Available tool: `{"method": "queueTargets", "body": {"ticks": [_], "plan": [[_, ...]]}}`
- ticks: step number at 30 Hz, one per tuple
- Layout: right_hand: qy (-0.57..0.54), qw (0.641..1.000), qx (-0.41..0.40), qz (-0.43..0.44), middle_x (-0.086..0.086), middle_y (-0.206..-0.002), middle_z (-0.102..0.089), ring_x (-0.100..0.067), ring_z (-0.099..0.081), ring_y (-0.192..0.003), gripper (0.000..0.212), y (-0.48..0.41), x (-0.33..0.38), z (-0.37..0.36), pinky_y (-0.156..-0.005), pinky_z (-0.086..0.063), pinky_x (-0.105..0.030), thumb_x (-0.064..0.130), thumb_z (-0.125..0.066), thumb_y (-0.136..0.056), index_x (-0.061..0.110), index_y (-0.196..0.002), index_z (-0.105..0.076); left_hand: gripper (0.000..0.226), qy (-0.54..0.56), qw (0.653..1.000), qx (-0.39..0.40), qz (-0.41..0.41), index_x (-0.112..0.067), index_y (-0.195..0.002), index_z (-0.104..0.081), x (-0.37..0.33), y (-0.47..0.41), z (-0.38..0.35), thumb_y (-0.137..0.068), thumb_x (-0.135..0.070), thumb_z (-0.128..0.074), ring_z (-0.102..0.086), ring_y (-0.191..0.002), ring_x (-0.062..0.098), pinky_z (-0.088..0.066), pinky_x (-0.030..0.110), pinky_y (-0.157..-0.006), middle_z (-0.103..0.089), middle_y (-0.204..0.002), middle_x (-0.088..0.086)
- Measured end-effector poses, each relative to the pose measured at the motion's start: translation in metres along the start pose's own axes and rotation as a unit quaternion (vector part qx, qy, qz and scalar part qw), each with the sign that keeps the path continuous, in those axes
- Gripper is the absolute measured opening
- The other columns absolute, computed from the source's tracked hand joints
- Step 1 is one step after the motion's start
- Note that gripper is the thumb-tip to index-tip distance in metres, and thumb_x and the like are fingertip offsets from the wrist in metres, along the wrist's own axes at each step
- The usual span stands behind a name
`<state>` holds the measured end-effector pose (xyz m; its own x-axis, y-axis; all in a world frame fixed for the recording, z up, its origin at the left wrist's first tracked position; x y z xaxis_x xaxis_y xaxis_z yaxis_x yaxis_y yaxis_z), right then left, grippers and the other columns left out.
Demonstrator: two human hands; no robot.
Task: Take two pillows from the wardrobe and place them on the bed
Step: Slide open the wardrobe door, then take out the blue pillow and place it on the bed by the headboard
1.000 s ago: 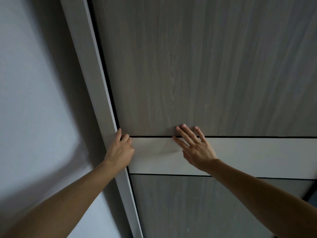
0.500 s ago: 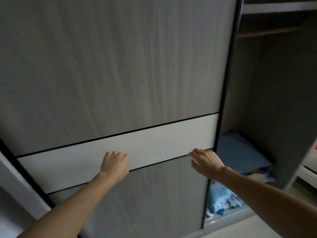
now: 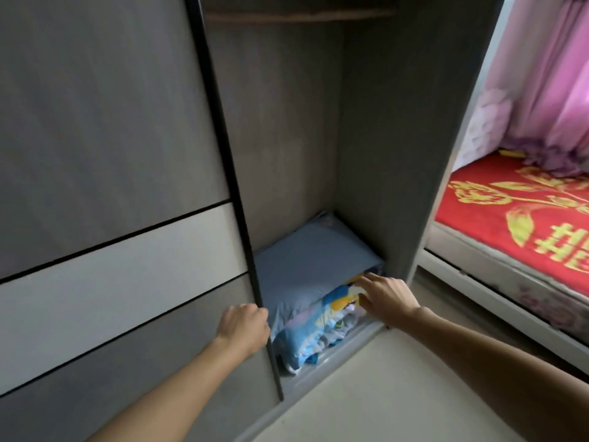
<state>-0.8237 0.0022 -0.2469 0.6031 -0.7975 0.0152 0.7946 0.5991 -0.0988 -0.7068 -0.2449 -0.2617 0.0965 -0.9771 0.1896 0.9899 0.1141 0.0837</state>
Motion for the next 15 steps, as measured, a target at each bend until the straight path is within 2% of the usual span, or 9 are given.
{"method": "queueTargets", "body": {"ticks": [3, 8, 15], "plan": [[-0.010, 0.999, 0.017, -0.025, 0.000, -0.112, -0.063, -0.030, -0.063, -0.095, 0.027, -0.010, -0.038, -0.028, -0.073, -0.053, -0.039, 0.032, -0.048, -0.089, 0.023, -0.112, -0.059, 0.031, 0.002, 0.999, 0.024, -0.025, -0.014, -0.104, -0.061, -0.026, -0.054, -0.018, -0.090, -0.034, -0.042, -0.061, -0.109, 0.029, -0.048, 0.038, -0.086, -0.066, -0.113, 0.008], [0.004, 0.997, 0.051, -0.049, 0.005, -0.121, -0.060, -0.024, -0.062, -0.100, 0.032, -0.060, -0.100, -0.064, -0.077, -0.052, -0.035, 0.034, -0.043, -0.091, 0.030, -0.121, -0.055, 0.033, 0.033, 0.997, 0.062, -0.045, -0.013, -0.105, -0.062, -0.055, -0.160, -0.052, -0.090, -0.034, -0.042, -0.061, -0.109, 0.030, -0.048, 0.039, -0.087, -0.067, -0.115, 0.009], [-0.011, 0.991, 0.092, -0.098, 0.002, -0.118, -0.062, -0.029, -0.063, -0.098, 0.032, -0.160, -0.163, -0.090, -0.073, -0.052, -0.035, 0.036, -0.048, -0.091, 0.028, -0.121, -0.056, 0.033, 0.112, 0.983, 0.141, -0.025, -0.011, -0.104, -0.061, -0.069, -0.280, -0.092, -0.093, -0.033, -0.040, -0.061, -0.108, 0.035, -0.047, 0.039, -0.088, -0.066, -0.116, 0.013]]}}
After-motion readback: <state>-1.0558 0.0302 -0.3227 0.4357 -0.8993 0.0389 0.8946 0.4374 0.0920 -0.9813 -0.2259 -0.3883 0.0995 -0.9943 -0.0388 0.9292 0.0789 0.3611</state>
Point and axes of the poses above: each hand's wrist, its own y-axis away from the middle knuckle, its own z-axis out of the back of the hand, x = y × z, the point moved 5 cm from there along -y, towards the middle knuckle
